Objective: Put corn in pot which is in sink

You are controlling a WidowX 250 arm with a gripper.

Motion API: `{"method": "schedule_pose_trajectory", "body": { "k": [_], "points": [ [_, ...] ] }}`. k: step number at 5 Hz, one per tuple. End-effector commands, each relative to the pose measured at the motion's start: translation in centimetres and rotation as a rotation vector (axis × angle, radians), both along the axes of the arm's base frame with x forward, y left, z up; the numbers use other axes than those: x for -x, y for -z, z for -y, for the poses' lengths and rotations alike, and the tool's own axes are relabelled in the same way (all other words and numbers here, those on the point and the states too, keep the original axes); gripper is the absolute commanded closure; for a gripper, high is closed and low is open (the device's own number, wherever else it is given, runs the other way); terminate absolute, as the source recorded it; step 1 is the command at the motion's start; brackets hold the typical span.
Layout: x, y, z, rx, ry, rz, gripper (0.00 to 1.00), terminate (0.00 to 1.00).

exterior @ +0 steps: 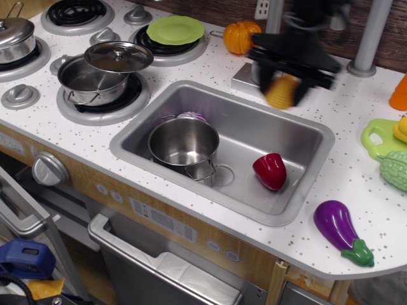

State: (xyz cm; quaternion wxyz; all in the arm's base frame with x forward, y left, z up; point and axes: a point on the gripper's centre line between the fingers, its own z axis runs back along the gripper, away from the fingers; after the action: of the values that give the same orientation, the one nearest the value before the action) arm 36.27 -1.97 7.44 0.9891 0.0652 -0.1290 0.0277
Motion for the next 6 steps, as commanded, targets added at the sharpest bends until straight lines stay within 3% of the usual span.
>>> {"method": "schedule_pose_trajectory", "body": {
  "k": [1, 3, 5, 6],
  "points": [
    [3.2, -1.2, -4.0, -0.015, 0.004, 0.091, 1.00, 0.00],
    [5.5, 2.7, -6.7, 0.025, 0.025, 0.142, 1.00, 0.00],
    [4.8, 4.9, -8.7, 0.068, 0.066, 0.165, 1.00, 0.00],
    [4.3, 5.4, -9.0, 0.075, 0.094, 0.179, 0.00, 0.00]
  ]
}}
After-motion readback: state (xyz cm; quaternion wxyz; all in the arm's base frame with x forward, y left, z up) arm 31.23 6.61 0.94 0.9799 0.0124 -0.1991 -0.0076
